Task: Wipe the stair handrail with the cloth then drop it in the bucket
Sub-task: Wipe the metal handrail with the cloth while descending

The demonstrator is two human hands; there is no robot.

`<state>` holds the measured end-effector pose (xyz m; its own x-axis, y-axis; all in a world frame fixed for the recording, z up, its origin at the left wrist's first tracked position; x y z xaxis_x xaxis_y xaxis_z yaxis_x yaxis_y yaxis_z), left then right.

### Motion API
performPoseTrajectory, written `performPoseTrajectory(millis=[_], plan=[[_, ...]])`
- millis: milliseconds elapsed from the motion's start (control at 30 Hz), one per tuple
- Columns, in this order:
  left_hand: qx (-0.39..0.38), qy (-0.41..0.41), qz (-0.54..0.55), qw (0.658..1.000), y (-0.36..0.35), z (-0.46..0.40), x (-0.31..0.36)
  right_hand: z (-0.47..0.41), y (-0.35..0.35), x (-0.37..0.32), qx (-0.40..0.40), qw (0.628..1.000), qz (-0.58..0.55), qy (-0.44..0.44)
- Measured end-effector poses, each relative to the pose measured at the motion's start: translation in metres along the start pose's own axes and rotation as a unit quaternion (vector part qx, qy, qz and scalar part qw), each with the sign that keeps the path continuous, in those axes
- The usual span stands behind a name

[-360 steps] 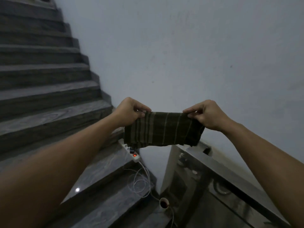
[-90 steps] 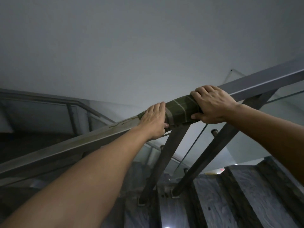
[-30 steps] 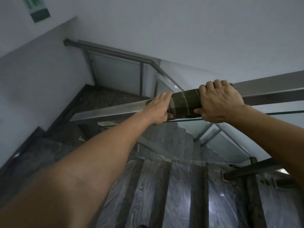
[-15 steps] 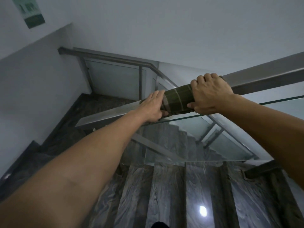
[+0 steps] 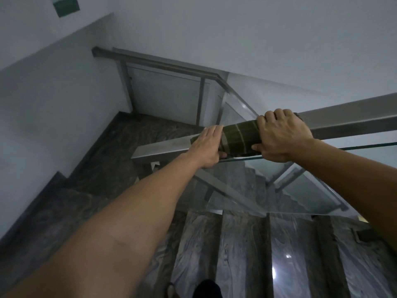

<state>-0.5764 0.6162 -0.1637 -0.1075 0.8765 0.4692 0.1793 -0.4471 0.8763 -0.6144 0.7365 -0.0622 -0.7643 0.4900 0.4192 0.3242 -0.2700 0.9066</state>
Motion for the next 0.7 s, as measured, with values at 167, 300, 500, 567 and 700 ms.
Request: performPoseTrajectory(millis=[167, 300, 500, 567, 700], plan=[[-0.007, 0.01, -0.007, 1.0, -0.005, 0.011, -0.048, -0.023, -0.009, -0.041, -0.002, 1.0, -0.005, 0.009], [-0.008, 0.007, -0.013, 1.0, -0.005, 0.017, -0.073, -0.038, -0.013, -0.063, -0.001, 1.0, 0.001, 0.009], [-0.004, 0.005, -0.01, 1.0, -0.004, 0.028, -0.104, -0.056, -0.023, -0.093, -0.005, 1.0, -0.002, 0.005], [-0.004, 0.005, -0.011, 1.0, -0.004, 0.031, -0.115, -0.062, -0.024, -0.104, -0.002, 1.0, -0.005, 0.004], [-0.006, 0.009, -0.015, 1.0, -0.008, 0.037, -0.144, -0.077, -0.029, -0.128, 0.005, 1.0, -0.011, 0.007]])
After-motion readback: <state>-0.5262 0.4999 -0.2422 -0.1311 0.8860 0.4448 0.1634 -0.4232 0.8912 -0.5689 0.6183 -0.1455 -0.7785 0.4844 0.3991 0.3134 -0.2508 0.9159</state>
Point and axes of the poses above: each hand's wrist, its own z-axis away from the middle knuckle, its own y-axis out of the back of the hand, x = y × z, the point moved 8 cm from there along -z, towards the middle knuckle, and after that the axes turned 3 degrees about -z, right-handed, at the moved point
